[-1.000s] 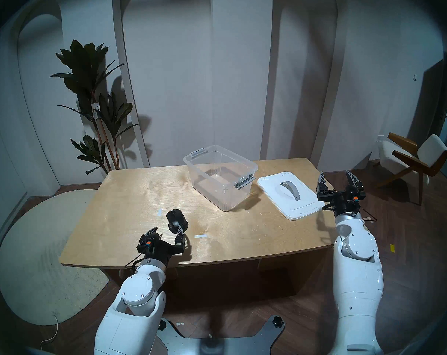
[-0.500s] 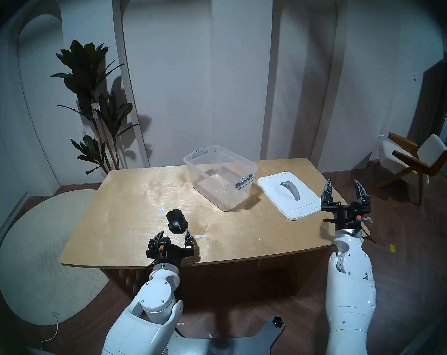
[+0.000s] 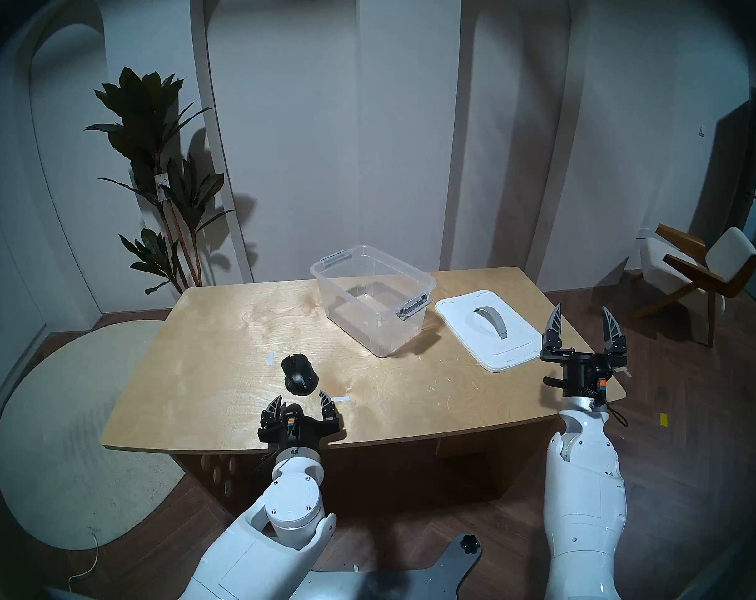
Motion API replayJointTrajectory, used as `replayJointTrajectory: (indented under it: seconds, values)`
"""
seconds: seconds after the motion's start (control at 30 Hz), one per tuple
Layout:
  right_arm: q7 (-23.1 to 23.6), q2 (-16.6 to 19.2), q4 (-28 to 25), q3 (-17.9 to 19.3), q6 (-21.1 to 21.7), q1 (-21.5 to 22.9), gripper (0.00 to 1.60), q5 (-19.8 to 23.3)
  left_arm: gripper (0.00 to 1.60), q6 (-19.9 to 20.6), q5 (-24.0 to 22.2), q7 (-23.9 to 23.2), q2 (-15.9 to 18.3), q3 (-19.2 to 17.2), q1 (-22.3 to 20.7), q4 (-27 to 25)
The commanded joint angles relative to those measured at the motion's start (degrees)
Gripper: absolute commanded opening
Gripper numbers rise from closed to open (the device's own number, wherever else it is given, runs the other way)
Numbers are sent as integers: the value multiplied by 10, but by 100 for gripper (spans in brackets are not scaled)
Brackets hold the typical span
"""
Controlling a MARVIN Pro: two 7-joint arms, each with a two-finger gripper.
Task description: Open a storage container and put mouse inside
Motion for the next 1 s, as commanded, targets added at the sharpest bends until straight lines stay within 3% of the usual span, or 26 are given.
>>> replayJointTrajectory:
  seconds: [0.0,0.2,0.33,0.47,0.6,0.73,0.8,0.9,0.97]
  values:
    - [4,7,0,-2,-35,18,160,3,160,2,10,33,-2,19,-41,-19]
    - [8,9,8,-2,-34,24,160,12,160,20,18,50,5,25,-34,-52]
    - [4,9,8,-2,35,38,160,40,160,32,17,56,12,31,-30,-65]
    - [6,16,27,-5,77,61,160,52,160,45,12,60,22,41,-26,-73]
    - [21,23,17,-13,78,63,160,66,160,58,-2,61,27,48,-25,-71]
    - [26,25,16,-14,86,63,160,74,160,65,-20,70,15,45,-40,-36]
    - [28,25,16,-15,87,63,160,76,160,67,-41,55,6,35,-42,-28]
    - [29,26,15,-15,89,62,160,78,160,80,-77,16,19,30,-49,-34]
    - [31,26,15,-15,90,62,160,80,160,88,-80,17,23,24,-55,-36]
